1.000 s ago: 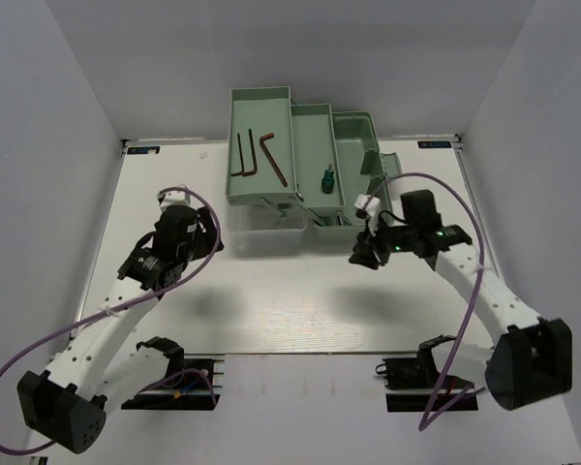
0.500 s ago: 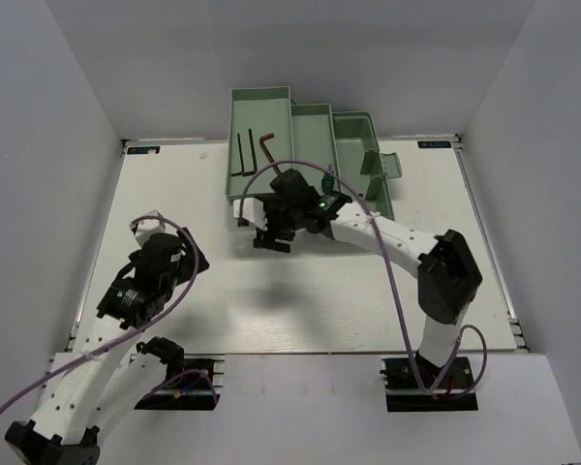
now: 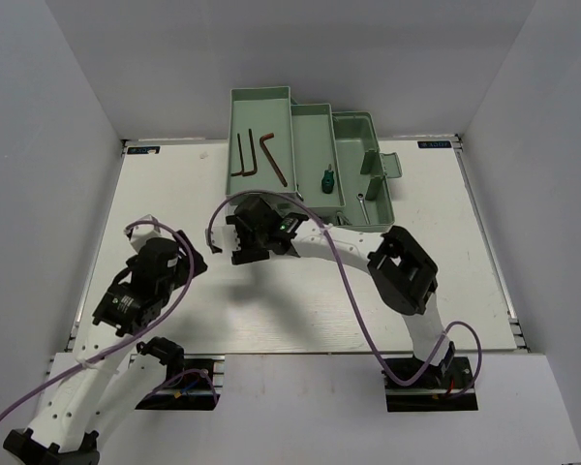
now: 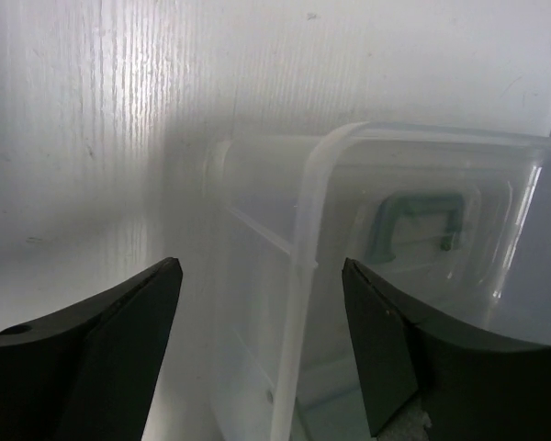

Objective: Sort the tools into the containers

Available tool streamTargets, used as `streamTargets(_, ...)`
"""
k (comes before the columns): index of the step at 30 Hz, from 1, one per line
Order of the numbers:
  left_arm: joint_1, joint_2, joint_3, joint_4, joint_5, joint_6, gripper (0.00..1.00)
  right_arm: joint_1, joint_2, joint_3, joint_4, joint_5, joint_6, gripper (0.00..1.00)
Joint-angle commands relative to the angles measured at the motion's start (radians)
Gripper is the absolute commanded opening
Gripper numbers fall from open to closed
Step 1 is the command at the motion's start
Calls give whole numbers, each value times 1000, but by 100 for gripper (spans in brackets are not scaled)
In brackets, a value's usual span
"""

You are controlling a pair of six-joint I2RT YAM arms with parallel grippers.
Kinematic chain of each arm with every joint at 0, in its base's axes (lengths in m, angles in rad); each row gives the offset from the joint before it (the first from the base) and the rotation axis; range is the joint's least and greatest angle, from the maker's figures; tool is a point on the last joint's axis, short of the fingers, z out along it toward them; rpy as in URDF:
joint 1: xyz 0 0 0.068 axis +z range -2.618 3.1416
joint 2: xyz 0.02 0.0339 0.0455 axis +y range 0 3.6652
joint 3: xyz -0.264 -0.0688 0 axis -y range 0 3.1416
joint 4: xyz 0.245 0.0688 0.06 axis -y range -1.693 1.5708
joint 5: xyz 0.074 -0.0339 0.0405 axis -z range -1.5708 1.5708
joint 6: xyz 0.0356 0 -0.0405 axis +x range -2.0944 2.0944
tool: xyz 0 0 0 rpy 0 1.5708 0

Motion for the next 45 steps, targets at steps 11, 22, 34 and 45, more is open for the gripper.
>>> streamTargets(11,-2,12,-325,254,296,-371,90,3,-13,123,-78,-19,0,0)
streamTargets(22,-2,273,-413,707,456,-517,79,10,-116,236,-129,-33,53,0)
streamTargets(34,38,439,-643,1152,568,-719,53,-1,-171,359,-140,11,89,0)
streamTargets(45,99,693,-605,1491,569,-597,14,-4,-226,322,-164,-1,141,0)
